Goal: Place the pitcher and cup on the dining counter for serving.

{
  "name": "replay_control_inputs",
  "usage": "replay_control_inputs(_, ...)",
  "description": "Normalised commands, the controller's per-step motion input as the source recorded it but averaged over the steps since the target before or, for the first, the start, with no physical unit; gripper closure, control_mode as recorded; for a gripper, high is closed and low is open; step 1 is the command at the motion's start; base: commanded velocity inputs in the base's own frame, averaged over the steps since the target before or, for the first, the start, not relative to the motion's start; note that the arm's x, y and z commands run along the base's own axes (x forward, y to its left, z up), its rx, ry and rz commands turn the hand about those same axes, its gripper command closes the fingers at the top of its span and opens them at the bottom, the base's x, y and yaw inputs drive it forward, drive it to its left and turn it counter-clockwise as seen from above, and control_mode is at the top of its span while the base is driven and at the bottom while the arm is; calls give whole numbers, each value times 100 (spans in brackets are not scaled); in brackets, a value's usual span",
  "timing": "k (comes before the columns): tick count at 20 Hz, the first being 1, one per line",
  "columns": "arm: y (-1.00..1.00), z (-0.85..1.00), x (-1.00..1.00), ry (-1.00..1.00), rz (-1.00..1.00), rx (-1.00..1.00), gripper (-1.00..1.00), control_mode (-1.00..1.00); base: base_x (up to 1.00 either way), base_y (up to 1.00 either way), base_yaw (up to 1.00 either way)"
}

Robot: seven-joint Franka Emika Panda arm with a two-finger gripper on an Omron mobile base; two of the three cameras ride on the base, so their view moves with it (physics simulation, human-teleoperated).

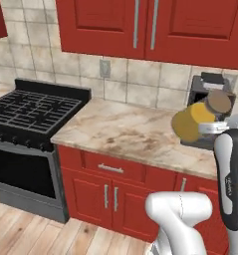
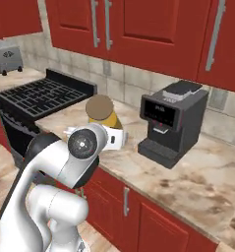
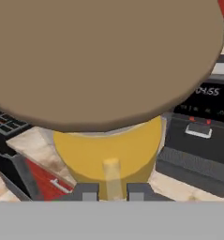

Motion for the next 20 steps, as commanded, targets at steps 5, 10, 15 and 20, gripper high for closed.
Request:
replay_control_inputs(5,0,0,0,0,0,0,100,100,-7,3,100)
replay_control_inputs(10,0,0,0,0,0,0,100,100,-2,18,100)
replay_control_inputs(15,0,0,0,0,0,0,100,100,1,37,95)
replay_control_inputs(20,0,0,0,0,0,0,100,100,34,64,78)
